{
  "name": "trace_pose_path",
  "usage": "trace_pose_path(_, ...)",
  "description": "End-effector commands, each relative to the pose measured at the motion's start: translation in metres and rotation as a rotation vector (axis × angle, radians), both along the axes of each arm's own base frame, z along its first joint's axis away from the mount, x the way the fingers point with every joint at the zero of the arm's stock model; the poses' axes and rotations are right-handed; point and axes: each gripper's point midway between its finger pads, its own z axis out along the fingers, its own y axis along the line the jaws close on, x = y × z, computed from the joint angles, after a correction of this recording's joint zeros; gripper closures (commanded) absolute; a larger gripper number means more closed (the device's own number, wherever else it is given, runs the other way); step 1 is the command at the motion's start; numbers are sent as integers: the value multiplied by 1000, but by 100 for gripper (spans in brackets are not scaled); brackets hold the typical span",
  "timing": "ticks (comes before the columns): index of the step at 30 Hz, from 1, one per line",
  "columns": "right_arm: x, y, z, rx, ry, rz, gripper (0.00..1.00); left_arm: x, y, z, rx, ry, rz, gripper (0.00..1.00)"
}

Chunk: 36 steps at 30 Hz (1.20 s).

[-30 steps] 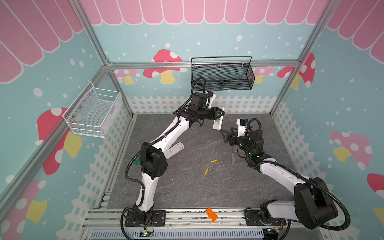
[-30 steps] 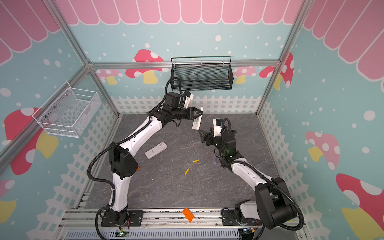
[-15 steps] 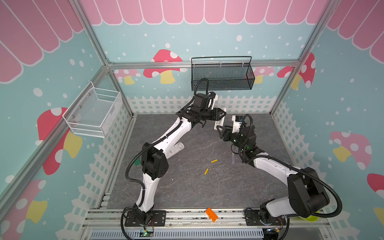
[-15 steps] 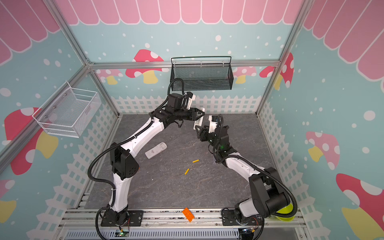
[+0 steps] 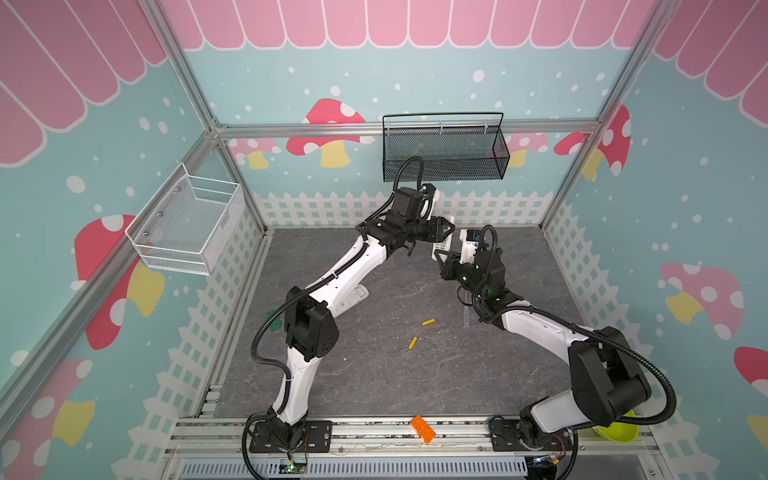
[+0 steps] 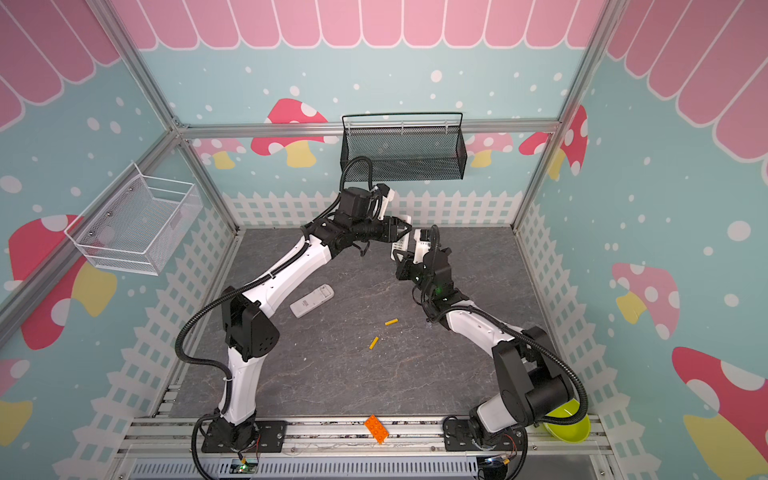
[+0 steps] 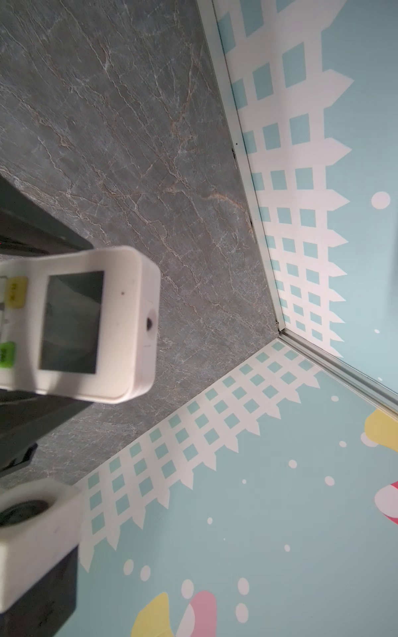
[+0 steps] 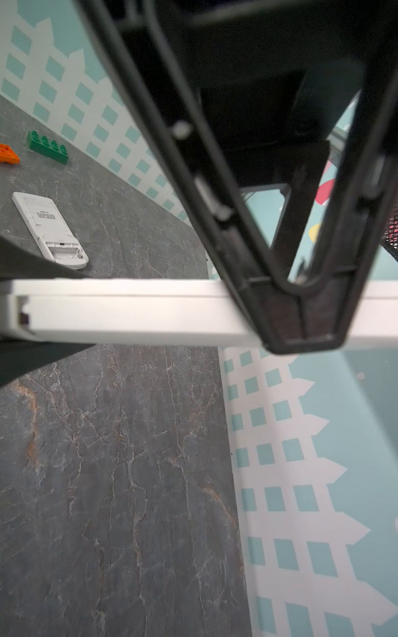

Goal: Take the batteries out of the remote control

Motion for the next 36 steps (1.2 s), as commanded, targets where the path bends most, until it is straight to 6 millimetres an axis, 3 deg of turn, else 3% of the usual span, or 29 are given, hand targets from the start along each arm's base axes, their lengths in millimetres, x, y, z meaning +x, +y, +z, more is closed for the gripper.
trace_pose_path(1, -3, -6, 19, -22, -58, -21, 100, -10, -4, 31, -36, -40, -21, 26)
trace_pose_path(5, -6, -19, 20, -108, -108, -63, 100, -28, 3, 54, -65, -44, -92, 1)
trace_pose_path(9, -8, -38, 24, -256, -174, -108, 100, -44, 27, 73, -47, -76, -123, 1)
trace_pose_path(12, -8, -53, 21, -436, -248, -141, 100, -55, 46, 77, -46, -65, -145, 1)
trace_pose_path(20, -6, -74, 18, -995, -475, -170, 100, -79, 95, 58, -116, 88, -205, 1)
trace_pose_path(21, -5, -75, 19, -1065, -502, -175, 100, -74, 109, 52, -131, 114, -182, 1)
trace_pose_path(25, -3, -68, 21, -1351, -619, -194, 100, -76, 124, 31, -237, 250, -172, 1)
trace_pose_path(30, -14, -44, 16, -1718, -817, -220, 100, -75, 120, 12, -453, 390, -175, 1)
trace_pose_path(36, -24, -15, 9, -1852, -950, -200, 100, -69, 117, -15, -499, 475, -145, 1)
